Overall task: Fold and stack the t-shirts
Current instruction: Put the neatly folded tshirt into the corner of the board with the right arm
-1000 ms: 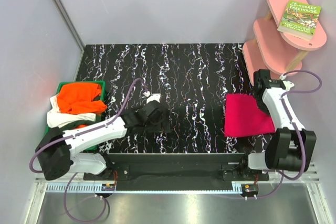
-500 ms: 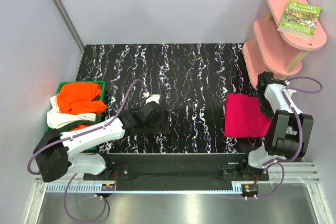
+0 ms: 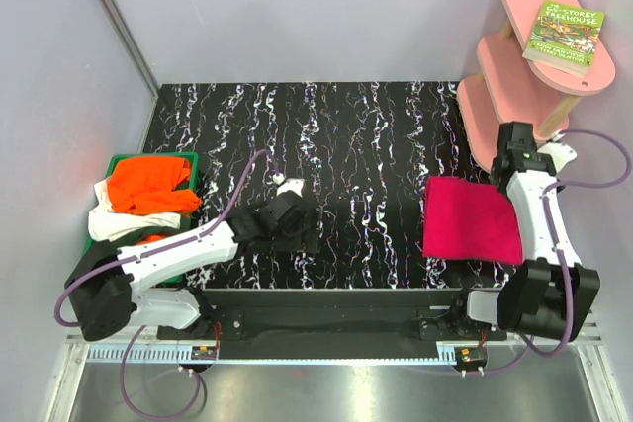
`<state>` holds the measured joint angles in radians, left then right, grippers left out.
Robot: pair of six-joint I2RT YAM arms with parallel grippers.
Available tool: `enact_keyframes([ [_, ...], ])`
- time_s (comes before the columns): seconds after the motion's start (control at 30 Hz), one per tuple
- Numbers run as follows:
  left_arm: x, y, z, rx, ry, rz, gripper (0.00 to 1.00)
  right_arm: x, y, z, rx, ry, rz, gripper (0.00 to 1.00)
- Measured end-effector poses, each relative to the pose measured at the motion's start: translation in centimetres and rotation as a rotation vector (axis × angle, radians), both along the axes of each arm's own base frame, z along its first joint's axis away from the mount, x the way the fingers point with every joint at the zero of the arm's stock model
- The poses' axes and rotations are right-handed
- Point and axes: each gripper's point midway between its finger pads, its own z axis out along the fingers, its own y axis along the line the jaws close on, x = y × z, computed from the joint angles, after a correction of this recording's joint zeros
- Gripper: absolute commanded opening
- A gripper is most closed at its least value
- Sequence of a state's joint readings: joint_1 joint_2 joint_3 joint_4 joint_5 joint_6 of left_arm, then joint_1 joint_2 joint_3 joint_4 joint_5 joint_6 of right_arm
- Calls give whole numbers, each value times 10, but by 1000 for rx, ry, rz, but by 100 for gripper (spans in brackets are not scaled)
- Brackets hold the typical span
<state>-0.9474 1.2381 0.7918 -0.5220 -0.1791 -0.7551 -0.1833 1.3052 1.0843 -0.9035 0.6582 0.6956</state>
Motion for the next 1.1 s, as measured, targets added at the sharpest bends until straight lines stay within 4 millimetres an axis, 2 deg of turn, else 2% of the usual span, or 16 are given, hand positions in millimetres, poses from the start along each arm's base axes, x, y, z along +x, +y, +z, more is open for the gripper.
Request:
enact_keyframes([
  [0.03,0,0,-1,2,2,0,98,6,1,11,0,-41,12,81],
  [0.1,0,0,-3,10,7,-3,97,16,3,24,9,-97,37,70],
  [0.13,1,-2,-3,10,9,-5,97,22,7,28,25,-122,59,61],
  [0.17,1,-3,-3,11,11,-6,97,25,10,28,38,-130,81,34],
  [0.27,1,-5,-3,10,17,-9,96,32,25,15,105,-155,153,0],
  [0.4,1,-7,-5,12,26,-13,95,28,45,-18,211,-120,207,0],
  [0.53,0,-8,-6,12,31,-18,95,25,51,-45,271,-56,184,0],
  [0.93,-1,-8,-6,13,31,-19,95,-13,41,-79,303,15,-57,0],
  [1.1,0,-7,-6,14,29,-20,95,-27,40,-96,379,13,-166,0],
])
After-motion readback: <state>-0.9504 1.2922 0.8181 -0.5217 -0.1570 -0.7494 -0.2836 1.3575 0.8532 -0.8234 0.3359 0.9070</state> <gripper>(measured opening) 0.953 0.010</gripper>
